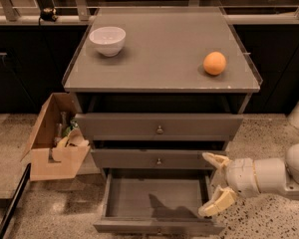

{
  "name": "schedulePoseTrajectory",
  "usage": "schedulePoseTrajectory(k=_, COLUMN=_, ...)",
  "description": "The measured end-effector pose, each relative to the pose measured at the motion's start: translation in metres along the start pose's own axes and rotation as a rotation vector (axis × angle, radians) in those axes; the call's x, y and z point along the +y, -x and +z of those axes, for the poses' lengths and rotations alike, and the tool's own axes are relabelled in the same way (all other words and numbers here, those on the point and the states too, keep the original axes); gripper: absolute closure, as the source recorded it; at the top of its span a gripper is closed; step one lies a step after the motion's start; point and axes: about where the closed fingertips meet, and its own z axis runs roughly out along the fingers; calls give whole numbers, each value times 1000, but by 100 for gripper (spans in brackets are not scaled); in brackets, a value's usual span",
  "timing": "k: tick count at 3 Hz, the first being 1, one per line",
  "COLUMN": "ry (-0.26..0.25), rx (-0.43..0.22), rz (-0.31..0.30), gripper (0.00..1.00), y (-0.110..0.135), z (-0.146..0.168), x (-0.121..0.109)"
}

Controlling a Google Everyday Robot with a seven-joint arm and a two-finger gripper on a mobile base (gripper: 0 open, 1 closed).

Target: Close bottom drawer

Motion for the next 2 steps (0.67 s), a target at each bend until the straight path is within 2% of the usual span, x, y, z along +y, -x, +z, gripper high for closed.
schedulePoseTrajectory(k=1, ry=72, rx=9, rz=21, gripper=0, y=-13, z=21, x=-5)
schedulePoseTrajectory(k=2, ry=81, rx=10, rz=23, gripper=0, y=-14, z=24, x=-5)
